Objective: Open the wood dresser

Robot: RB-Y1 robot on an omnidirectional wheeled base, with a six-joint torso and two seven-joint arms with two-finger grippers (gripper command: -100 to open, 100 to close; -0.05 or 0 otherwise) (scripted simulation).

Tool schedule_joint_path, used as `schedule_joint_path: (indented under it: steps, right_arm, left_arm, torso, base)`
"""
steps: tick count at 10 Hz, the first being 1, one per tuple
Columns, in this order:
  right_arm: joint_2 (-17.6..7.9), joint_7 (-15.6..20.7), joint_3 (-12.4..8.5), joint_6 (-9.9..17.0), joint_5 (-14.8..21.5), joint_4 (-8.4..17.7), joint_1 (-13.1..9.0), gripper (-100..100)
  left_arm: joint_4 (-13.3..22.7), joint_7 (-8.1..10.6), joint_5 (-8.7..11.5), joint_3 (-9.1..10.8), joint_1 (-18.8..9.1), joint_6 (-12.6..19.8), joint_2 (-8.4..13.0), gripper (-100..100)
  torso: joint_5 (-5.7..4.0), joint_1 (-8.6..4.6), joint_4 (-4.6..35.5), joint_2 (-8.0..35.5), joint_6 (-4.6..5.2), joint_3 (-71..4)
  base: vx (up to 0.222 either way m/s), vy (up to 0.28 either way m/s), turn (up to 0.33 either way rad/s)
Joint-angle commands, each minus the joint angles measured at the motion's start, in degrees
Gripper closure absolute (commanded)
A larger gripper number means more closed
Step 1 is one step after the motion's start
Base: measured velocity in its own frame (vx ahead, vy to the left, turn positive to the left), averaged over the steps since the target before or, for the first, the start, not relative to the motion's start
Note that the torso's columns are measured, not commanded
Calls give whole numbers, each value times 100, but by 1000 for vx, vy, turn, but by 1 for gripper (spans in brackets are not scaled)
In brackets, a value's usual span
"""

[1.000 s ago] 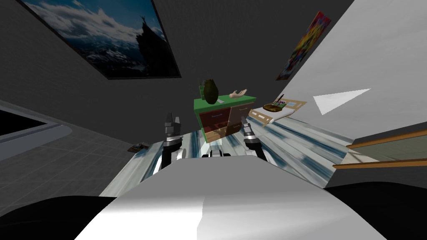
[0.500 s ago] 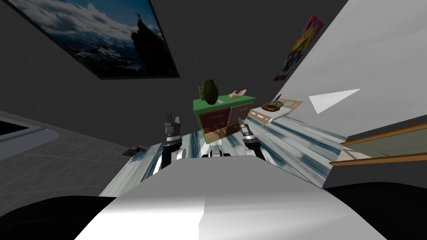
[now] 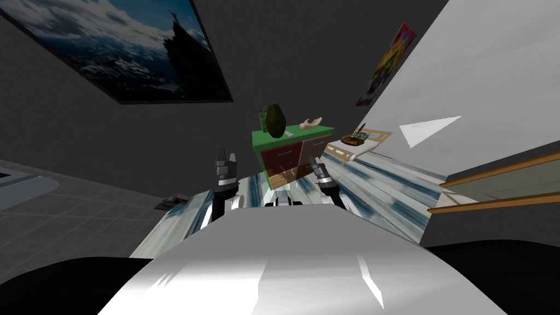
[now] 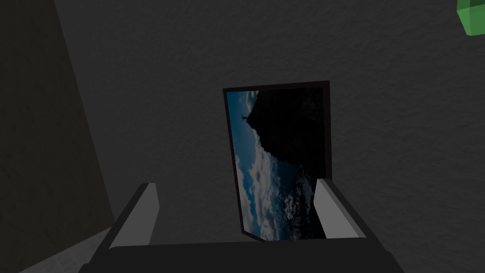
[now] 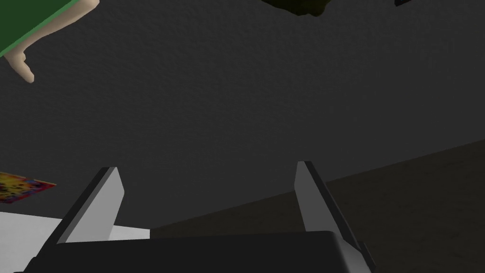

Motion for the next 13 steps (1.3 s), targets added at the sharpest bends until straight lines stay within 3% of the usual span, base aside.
schedule_joint_path:
  steps: [1, 13]
  right_arm:
    - [-59, 411, 18, -101, 211, 123, -65, -100]
    - [-179, 2184, 75, -526, 1128, 755, -404, -100]
  left_arm:
    - [0, 0, 0, 0, 0, 0, 0, 0]
    - [0, 0, 0, 0, 0, 0, 0, 0]
  torso:
    - [0, -2, 0, 3, -1, 1]
    - [-1, -5, 1, 4, -1, 2]
  base:
    - [39, 43, -74]
    - [36, 41, -55]
